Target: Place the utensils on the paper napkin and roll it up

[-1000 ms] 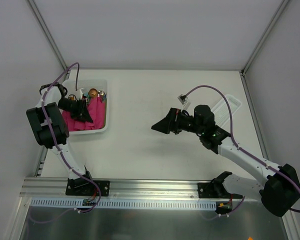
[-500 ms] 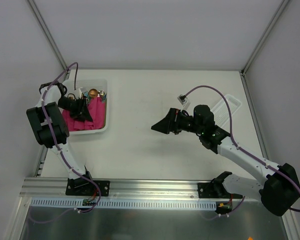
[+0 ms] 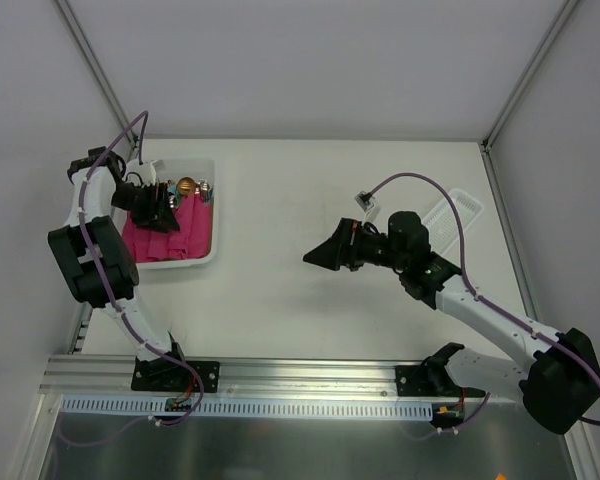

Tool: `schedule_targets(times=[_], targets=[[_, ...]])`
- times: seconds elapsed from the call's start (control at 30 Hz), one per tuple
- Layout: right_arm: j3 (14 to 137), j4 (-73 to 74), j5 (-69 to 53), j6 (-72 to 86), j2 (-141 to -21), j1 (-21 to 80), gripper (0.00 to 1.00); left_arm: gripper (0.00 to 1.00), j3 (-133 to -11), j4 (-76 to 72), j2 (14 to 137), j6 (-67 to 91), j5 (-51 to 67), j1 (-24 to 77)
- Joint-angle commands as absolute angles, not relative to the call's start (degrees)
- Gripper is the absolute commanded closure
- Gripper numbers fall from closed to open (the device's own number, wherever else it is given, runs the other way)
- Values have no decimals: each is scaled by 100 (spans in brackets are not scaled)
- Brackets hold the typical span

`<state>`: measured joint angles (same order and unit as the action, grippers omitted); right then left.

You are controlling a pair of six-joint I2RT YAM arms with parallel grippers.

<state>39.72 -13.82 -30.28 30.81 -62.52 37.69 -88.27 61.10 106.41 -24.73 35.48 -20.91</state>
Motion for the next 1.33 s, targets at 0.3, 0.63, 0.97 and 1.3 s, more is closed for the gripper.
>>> schedule_targets(times=[0.3,0.63,0.97,1.3], targets=[[4095,-952,-2928,2761,-6082,3744,2,51,-9132,6091,9089,-2724,4193,-1759],[4447,1229,-1847,1170,-5801,3166,1,1,-8254,4749,7797,-1584,3323,640],[4843,2786,-782,-430,-6029,2259,1,1,-6743,3489,7233,-958,2400,932],[4834,2742,-326,-492,-5986,2215,1,1,-6108,3041,6706,-870,2733,861]])
